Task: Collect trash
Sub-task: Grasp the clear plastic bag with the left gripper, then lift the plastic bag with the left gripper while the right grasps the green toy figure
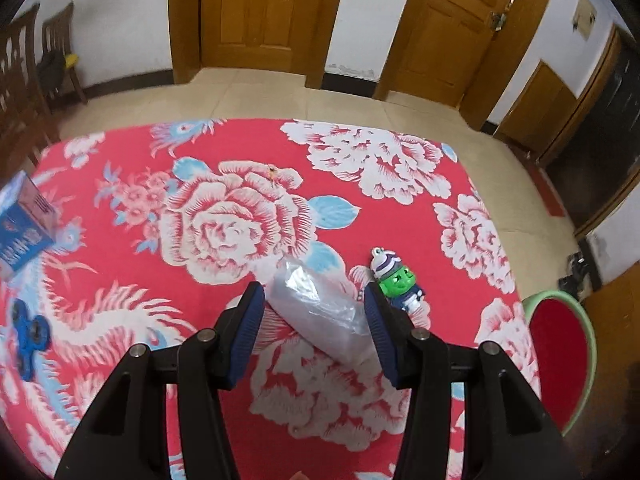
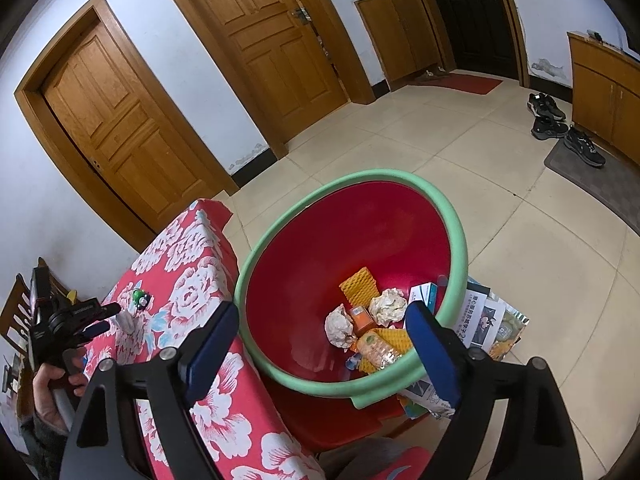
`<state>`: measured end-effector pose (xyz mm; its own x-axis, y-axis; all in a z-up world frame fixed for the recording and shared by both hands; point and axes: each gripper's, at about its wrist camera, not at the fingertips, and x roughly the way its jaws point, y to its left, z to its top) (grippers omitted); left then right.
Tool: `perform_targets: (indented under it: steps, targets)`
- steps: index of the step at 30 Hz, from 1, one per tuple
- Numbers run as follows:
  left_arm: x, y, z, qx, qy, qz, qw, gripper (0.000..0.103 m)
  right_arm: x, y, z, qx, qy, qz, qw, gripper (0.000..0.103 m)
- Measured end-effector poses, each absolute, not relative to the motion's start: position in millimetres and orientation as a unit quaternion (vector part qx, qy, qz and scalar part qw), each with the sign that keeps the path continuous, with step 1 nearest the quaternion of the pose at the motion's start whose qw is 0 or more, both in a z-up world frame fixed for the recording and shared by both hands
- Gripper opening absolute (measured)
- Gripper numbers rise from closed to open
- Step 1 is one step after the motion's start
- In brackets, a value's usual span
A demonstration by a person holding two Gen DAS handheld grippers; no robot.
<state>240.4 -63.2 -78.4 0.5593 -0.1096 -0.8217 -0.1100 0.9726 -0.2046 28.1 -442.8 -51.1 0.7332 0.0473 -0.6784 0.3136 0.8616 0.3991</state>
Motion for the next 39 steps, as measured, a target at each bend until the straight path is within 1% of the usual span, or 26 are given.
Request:
perform_targets:
  steps: [14, 18, 23, 25, 35, 39]
  targets:
    - [244.3, -72.0, -92.3, -0.128, 0.473, -0.016, 0.872, 0.052, 34.5, -432.7, -48.7, 0.245, 0.366, -0.064, 0.896, 0.087]
    - [242.0, -73.7, -91.9, -0.116, 0.476, -0.03, 0.872, 0.051, 38.4, -427.5, -44.7, 0.24, 0.367, -0.057, 0.897, 0.087]
    - [236.8, -71.5, -91.3, -0.108, 0.478, -0.055, 0.87, 0.046, 46.7, -417.2, -39.4, 0.23, 0.373, -0.044, 0.898, 0.087]
    - [234.0, -68.2, -90.2, -0.106, 0.48, -0.063, 0.869, 0.036, 50.5, -412.7, -35.8, 0.227, 0.373, -0.041, 0.899, 0.087]
    - [225.4, -32.2, -70.8, -0.083, 0.456, -0.068, 0.883, 0.035, 78.5, -365.8, -15.4, 0.191, 0.376, -0.007, 0.907, 0.087]
    - [224.8, -10.0, -72.4, -0.094, 0.454, -0.054, 0.884, 0.035, 96.1, -335.4, -10.5, 0.167, 0.38, 0.013, 0.91, 0.087]
